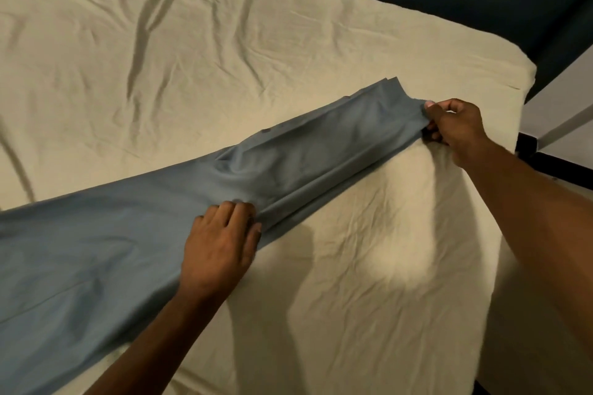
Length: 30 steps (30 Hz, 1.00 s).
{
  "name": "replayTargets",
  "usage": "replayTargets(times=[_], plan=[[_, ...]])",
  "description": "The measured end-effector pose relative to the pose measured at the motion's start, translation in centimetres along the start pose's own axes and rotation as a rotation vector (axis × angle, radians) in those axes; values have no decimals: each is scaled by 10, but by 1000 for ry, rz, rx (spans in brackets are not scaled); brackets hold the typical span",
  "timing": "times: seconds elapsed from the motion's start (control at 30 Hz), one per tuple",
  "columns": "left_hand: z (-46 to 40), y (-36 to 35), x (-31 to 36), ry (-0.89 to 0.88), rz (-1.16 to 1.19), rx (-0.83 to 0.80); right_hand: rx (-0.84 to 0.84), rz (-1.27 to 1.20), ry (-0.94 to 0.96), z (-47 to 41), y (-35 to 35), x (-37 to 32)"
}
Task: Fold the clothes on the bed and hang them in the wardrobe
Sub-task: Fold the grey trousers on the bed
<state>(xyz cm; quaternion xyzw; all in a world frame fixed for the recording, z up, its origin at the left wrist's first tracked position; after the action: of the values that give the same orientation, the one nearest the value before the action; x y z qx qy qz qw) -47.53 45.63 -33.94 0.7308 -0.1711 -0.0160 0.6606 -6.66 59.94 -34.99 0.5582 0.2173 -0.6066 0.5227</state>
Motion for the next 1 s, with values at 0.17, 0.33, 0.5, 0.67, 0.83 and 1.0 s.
replayTargets(times=[0.17, 0.33, 0.5, 0.67, 0.83, 1.0], plan=[[11, -3, -2, 44, 46, 15, -144, 68, 50, 0, -6, -3], [26, -8, 20, -240, -27, -51, -106, 215, 127, -4, 3, -2], [16, 7, -1, -17, 125, -46, 154, 752, 268, 10, 1, -11], [-27, 26, -61, 224, 154, 113, -84, 1036, 760, 47, -85, -52], [-45, 16, -132, 380, -26, -6, -406, 999, 856, 74, -188, -63], [-41, 18, -165, 319, -134, 43, -404, 1060, 843, 65, -221, -62]])
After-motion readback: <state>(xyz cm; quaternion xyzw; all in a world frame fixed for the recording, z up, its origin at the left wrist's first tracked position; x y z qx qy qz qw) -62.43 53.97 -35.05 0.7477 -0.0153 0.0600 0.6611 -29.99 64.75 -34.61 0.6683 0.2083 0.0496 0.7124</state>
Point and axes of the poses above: each hand's wrist, its own z-axis away from the middle knuckle, its own y-axis out of the back of the hand, x = y × z, the point moved 6 cm from there along -z, towards the middle knuckle, and after that the axes turned 3 degrees about -x, right-handed, at the moved point
